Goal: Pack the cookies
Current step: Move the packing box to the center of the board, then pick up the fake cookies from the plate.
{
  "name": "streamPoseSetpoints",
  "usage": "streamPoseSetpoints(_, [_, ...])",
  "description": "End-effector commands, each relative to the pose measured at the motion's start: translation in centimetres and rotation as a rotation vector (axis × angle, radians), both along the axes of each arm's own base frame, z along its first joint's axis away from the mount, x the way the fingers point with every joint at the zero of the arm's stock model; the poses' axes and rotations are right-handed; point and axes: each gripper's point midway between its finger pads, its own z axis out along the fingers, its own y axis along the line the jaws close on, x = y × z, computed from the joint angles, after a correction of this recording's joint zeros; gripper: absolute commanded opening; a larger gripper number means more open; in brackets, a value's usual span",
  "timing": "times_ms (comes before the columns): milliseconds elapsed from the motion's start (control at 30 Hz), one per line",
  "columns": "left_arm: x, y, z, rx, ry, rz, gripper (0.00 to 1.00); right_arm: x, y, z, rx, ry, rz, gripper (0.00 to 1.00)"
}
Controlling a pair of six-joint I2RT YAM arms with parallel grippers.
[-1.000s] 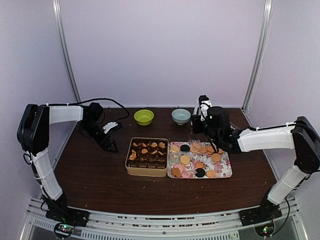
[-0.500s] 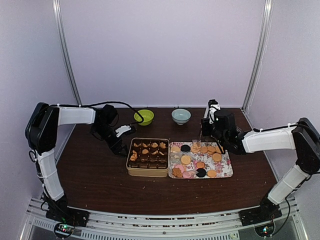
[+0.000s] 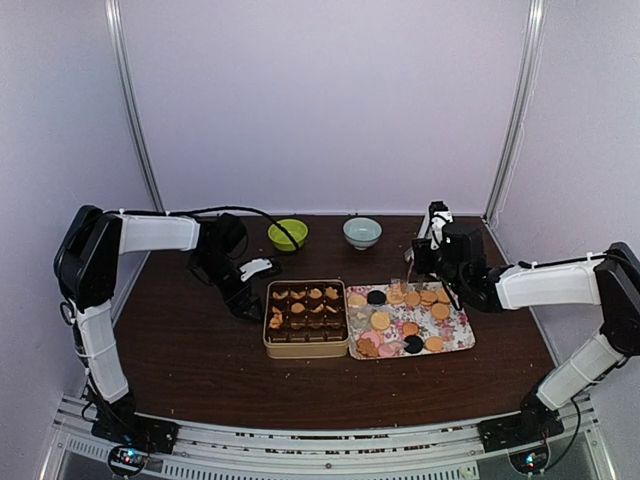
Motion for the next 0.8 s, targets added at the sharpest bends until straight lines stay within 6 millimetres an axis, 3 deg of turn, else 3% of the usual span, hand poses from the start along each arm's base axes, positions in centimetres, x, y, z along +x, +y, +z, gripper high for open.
streamPoseSetpoints(0, [0.1,1.4,2.4,-0.017,0.009,0.004,0.87,-1.4,-0.4,0.0,0.033,0.012,0.027,0.38])
streamPoseSetpoints(233, [0.6,5.6,5.6,0.019,-0.041,0.059,0.88,-3.6,-1.3,-0.7,0.069,0.025,0.037,0.37])
streamPoseSetpoints(433, [0.7,7.8,7.3,0.021,-0.049,0.108,0.89,-4.4,-1.7,-0.9,0.086,0.024,0.043,0.42])
streamPoseSetpoints(767, [0.5,8.7,8.7,0.013,-0.075,0.136,0.89,-4.1,-0.5,-0.3,0.102,0.015,0.098,0.43])
